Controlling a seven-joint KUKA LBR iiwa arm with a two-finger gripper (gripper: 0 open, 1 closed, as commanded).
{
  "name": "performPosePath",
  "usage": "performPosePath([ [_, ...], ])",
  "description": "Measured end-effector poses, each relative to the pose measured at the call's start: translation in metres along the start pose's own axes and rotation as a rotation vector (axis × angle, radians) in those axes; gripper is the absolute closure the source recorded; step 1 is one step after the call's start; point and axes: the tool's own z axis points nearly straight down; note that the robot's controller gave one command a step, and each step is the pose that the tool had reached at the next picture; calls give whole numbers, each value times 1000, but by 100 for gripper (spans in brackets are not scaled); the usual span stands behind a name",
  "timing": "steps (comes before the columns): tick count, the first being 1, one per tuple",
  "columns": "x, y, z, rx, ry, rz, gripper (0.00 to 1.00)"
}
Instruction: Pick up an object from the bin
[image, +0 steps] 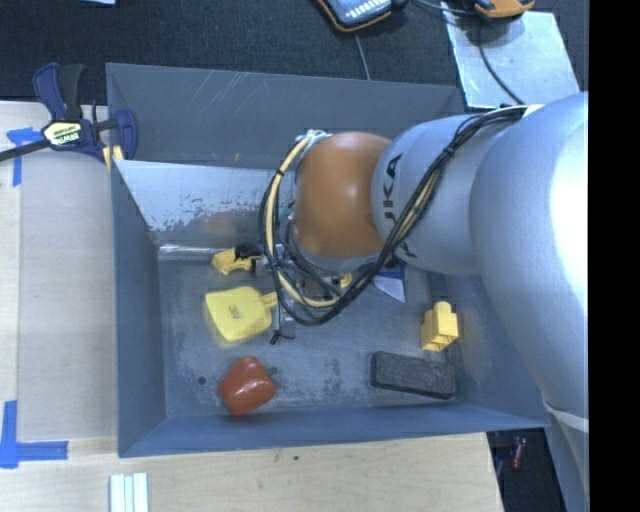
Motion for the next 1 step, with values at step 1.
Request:
performPosePath([
  [1,2,-1,8,-1,0,33,0],
])
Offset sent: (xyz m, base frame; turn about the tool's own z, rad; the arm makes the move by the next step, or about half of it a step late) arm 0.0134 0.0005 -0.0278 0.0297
